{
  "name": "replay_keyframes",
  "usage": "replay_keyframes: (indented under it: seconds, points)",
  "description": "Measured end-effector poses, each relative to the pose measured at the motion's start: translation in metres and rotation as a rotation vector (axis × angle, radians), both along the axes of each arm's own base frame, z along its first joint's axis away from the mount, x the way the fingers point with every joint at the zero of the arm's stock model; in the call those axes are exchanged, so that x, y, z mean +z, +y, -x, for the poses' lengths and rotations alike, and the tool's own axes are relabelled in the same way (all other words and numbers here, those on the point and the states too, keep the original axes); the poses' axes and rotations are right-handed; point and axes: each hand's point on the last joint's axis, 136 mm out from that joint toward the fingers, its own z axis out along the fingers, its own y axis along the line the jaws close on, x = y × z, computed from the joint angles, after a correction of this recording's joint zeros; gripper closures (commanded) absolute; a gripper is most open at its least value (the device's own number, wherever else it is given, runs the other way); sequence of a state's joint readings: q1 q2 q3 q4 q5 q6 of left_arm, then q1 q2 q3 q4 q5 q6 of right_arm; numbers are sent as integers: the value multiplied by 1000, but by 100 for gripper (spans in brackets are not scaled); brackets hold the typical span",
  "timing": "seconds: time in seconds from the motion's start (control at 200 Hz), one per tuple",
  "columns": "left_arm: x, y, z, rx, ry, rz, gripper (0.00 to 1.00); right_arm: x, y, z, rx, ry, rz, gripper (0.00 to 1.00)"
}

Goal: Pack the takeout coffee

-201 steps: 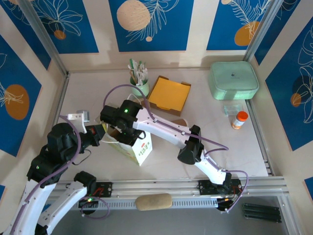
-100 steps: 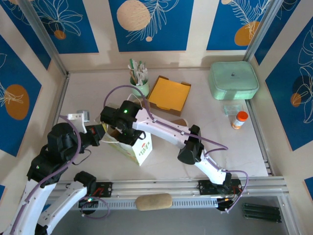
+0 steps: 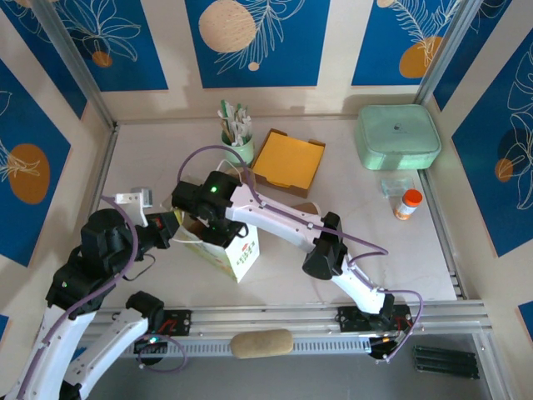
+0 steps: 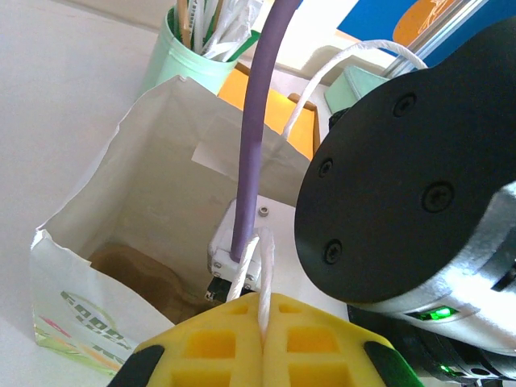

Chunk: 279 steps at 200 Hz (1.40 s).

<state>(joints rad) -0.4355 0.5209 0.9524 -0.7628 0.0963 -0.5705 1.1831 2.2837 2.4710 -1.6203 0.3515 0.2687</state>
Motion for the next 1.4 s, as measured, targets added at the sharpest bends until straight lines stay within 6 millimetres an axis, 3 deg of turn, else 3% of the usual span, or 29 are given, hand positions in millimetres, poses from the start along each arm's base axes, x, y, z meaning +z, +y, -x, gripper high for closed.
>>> replay_keyframes:
  seconds: [1.396]
  points:
    - [-3, -1, -2, 0, 12, -5, 100, 1, 0, -4, -11, -1, -10, 51]
